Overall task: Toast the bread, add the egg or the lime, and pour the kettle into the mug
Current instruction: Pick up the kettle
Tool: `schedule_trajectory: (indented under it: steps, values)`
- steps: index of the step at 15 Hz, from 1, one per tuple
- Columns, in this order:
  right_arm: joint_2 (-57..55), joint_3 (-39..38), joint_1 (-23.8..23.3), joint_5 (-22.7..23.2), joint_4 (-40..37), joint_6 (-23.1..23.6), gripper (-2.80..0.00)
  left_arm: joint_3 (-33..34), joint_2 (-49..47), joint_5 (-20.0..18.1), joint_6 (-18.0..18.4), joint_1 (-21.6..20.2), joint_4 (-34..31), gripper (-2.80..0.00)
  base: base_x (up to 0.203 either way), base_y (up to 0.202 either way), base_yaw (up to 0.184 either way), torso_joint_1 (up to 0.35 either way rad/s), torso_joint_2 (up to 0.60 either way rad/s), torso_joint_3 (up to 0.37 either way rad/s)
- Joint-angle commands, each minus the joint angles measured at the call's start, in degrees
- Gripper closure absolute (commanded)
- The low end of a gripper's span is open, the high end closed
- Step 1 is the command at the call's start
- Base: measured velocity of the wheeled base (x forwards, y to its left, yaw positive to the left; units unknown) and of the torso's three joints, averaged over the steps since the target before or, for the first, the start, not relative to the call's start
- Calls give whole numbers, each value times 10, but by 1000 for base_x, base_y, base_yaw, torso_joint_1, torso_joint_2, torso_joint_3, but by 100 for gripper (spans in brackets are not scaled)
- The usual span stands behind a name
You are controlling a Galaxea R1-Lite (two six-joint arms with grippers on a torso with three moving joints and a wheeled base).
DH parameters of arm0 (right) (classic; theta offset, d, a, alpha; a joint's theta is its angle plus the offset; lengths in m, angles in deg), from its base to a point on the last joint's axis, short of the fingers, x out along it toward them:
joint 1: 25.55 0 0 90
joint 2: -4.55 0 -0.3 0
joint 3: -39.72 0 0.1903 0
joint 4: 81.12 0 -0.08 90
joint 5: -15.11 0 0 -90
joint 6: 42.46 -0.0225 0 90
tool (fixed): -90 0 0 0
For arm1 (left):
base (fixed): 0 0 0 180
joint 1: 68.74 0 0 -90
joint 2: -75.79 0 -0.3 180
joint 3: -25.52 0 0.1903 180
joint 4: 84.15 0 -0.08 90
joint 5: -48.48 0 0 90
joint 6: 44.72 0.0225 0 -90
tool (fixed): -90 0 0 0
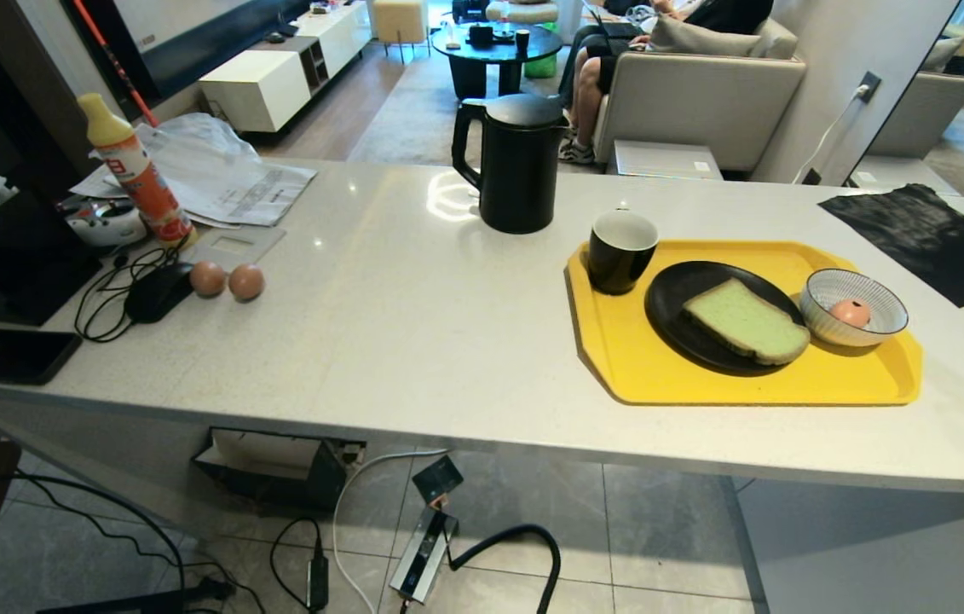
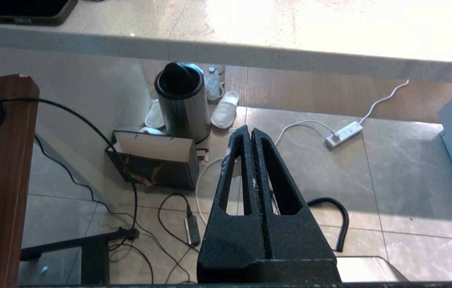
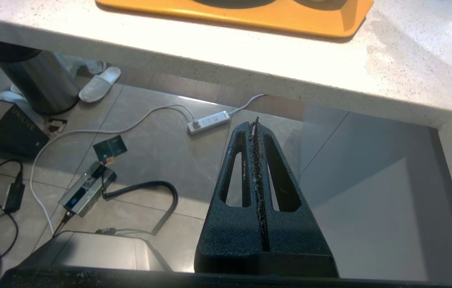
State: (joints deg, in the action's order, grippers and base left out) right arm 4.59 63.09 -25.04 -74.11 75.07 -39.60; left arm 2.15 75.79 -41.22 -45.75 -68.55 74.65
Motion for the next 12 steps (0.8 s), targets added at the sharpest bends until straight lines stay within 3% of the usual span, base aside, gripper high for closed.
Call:
schedule_trajectory:
  steps: [1,3,12]
  values:
    - [0,-1,0,0,0,0,0,8,0,0,-1,0,0,0,-98,0,-5,13,6,-1]
    - [0,0,0,0,0,0,0,8,0,0,-1,0,0,0,-90,0,1,-4,-3,7]
    - [0,0,-1,1,0,0,0,8,0,1,-1,0,0,0,0,0,0,0,0,0]
